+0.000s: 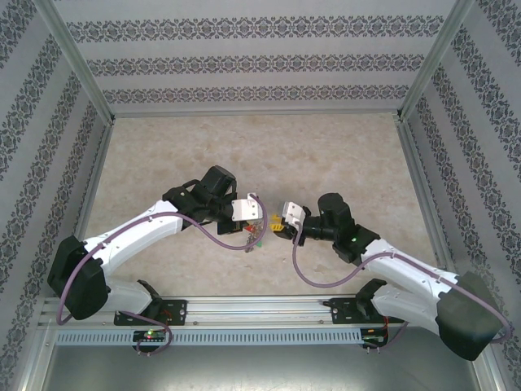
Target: Put the keys on the keyring
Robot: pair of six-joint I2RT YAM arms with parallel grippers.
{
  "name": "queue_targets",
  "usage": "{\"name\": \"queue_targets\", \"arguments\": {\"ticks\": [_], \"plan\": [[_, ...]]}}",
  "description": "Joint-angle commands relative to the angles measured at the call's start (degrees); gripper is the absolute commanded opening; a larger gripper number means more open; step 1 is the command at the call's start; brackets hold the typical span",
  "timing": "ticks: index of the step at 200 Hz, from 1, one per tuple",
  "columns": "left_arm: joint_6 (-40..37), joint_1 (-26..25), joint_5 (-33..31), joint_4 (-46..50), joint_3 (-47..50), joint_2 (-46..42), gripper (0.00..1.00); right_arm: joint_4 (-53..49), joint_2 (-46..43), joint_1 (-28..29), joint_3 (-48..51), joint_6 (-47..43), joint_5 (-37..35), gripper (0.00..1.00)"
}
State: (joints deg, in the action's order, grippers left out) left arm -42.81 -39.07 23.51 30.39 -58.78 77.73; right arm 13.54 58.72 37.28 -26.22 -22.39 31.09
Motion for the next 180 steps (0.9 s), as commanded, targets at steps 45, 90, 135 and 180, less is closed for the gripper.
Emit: {"name": "queue_targets", "arguments": {"ticks": [45,90,135,180], "plan": [[0.89,-0.92,1.48,-2.4,-1.0,-0.26,0.0,9.44,4.45,3.05,1.52,3.71,-0.45,0.2],[0.36,-0.92,1.81,-2.0,-1.6,0.11,0.0,12.44,7.77,3.38,0.15,3.42,-0.94,0.21],[0.53,-0.92,2.69,-2.1,-1.74,0.06,0.0,14.78,10.51,3.5,-1.24,3.02,-0.58,0.2],[0.36,-0.92,2.77,-1.83,-1.95,0.3,0.0,17.31,12.56,3.59,-2.26,2.92,-0.95,0.2]]}}
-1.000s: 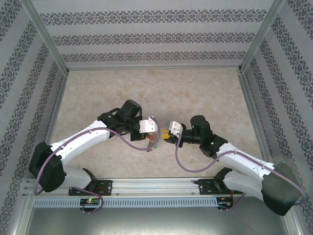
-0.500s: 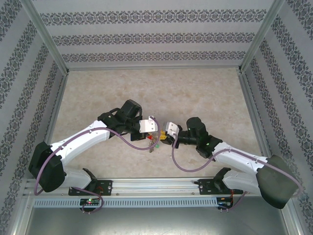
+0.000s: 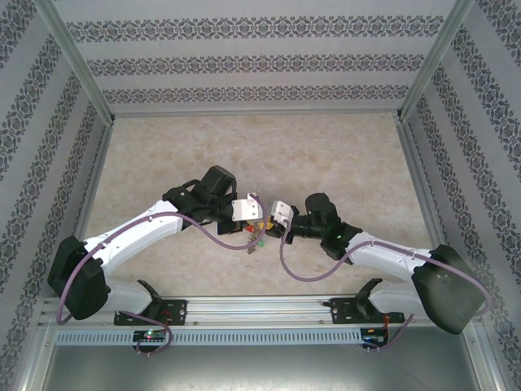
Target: Put the keys on the keyring
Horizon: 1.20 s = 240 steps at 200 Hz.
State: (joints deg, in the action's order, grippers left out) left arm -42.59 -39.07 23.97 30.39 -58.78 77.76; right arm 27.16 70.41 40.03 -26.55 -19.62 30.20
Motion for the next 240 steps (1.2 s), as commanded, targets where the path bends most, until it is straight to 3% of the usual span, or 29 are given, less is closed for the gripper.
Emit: {"name": "queue_targets", "arguments": {"ticks": [1,84,110,137,149,190,240], "plan": [[0.14,-0.92,2.31,-1.83,-1.99,0.29,0.0,3.69,0.87,0.88,-1.93,0.17,-0.09,0.2],[0.16,-0.92,2.8,-1.65,-2.4,0.29,0.0,4.15,1.75,1.19,-2.55,0.02,1.32,0.15],[0.66,-0.91,3.11,-2.07,-2.24,0.0,0.0,4.03,1.75,1.25,-2.57,-0.24,1.22,0.06],[2.46,-0.54,3.76,-4.91,-0.52,-1.46,0.17,4.31,1.31,0.9,-1.9,-0.52,1.18,0.0],[4.25,0.39,5.18,-7.68,1.36,-2.72,0.3,5.5,1.22,0.25,-1.37,0.15,2.17,0.0],[10.74,6.11,16.15,-19.66,9.88,-7.82,0.4,12.21,1.17,-4.91,0.09,7.11,12.25,0.0],[20.36,9.64,21.82,-36.04,16.5,-9.13,0.38,21.63,2.92,-9.06,1.36,15.41,18.33,0.0]]}}
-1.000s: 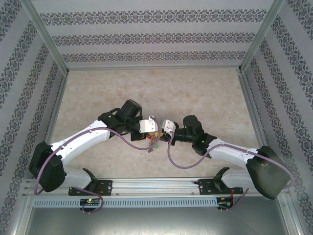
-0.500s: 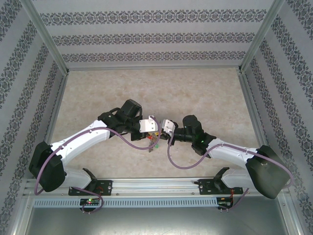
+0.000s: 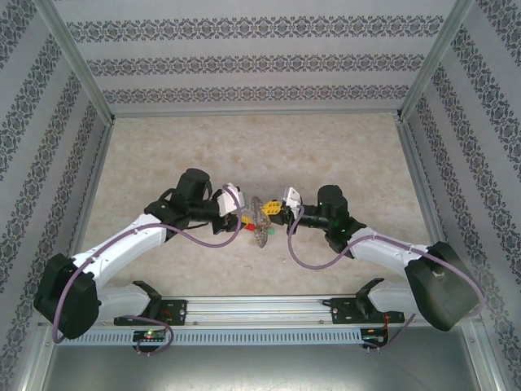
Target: Put the keys on the keyring
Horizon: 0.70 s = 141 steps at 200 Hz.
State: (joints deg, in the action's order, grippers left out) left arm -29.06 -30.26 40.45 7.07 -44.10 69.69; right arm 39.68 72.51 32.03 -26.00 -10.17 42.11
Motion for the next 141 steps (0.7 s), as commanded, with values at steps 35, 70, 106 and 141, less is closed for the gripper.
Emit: {"name": "queue_targets", "arguments": {"ticks": [35,70,106,141], "plan": [[12.57,1.17,6.61,-22.03,3.58,-0.56,0.34,15.76,2.3,-1.95,0.94,11.06,7.87,0.0],[15.12,1.13,7.25,-25.81,4.76,-0.61,0.33,21.37,3.8,-3.14,0.67,15.58,7.72,0.0],[15.17,1.0,5.83,-26.91,6.33,-1.66,0.33,23.92,5.17,-3.47,-0.19,18.43,8.69,0.0],[16.17,1.0,5.7,-29.09,6.69,-1.38,0.33,24.04,5.45,-3.47,-0.62,18.95,8.62,0.0]]}}
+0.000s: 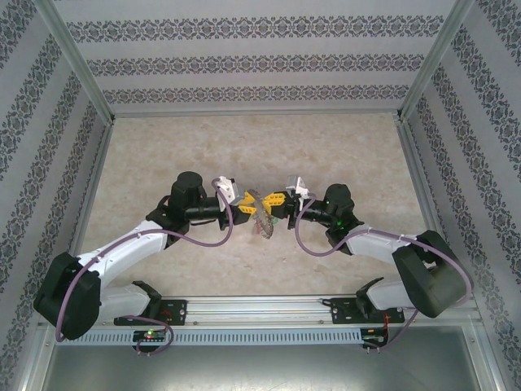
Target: Put the keys on the keyring
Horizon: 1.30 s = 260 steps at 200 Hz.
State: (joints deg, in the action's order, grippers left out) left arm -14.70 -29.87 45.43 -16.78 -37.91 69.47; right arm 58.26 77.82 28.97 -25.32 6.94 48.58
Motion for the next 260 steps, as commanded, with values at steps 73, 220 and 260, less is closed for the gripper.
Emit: {"name": "queue_targets", "arguments": {"ticks": [73,220,260], "plan": [[2.66,-0.37,0.24,-7.74,0.15,0.09,0.33,5.42,1.23,0.29,-2.19,2.27,2.14,0.0],[0.11,-1.58,-0.24,-5.55,-1.87,1.91,0.09,4.05,2.6,1.53,-3.35,2.14,2.84,0.0],[-0.99,-1.6,-0.91,-3.8,-1.98,1.21,0.0,1.79,2.43,1.53,-3.25,1.37,3.1,0.0]]}}
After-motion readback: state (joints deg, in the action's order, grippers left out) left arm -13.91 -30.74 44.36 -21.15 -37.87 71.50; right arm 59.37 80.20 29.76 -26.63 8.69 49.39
